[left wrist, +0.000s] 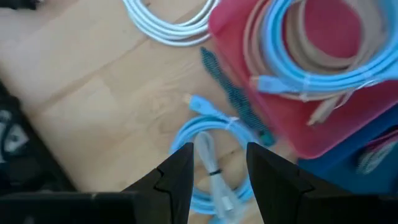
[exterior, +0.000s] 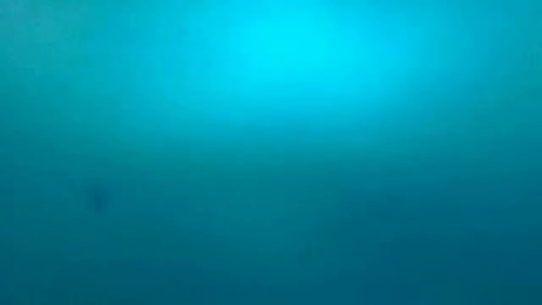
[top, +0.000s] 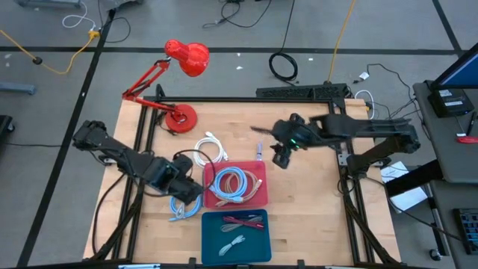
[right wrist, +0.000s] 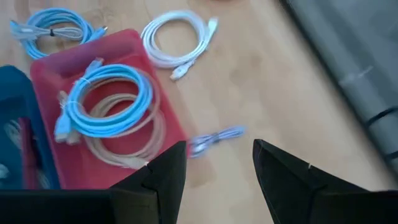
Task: Pick & Place USB Port
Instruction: Put the purple charger cable into the blue bin
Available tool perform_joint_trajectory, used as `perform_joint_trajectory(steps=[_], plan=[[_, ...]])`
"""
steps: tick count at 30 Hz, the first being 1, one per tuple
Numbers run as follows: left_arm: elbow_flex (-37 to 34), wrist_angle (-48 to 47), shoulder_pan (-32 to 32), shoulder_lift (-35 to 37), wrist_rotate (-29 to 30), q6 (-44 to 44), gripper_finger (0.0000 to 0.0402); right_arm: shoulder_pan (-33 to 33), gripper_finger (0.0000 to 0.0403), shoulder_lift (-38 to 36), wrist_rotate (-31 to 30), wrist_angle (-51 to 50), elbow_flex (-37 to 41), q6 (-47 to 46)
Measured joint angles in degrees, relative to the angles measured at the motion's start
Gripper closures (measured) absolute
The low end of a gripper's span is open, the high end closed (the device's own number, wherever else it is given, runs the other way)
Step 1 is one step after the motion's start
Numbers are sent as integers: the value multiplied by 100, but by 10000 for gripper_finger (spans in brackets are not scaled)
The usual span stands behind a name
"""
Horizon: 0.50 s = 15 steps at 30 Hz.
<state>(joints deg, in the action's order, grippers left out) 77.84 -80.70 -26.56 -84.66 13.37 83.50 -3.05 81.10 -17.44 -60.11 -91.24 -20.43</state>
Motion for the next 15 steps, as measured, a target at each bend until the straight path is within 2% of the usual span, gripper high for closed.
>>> perform_joint_trajectory(steps=[4,8,12,15], plan=[[0,228,-247,0,246,466,250,867,222,338,1150,623,803,-210],[0,530,-364,-2,486,718,250,1510,222,864,1947,928,1519,174],[0,663,-457,-2,618,726,250,1745,222,1244,2303,1442,1995,1288],[0,695,-510,-2,732,690,250,1774,222,1327,2371,1566,2023,1800]])
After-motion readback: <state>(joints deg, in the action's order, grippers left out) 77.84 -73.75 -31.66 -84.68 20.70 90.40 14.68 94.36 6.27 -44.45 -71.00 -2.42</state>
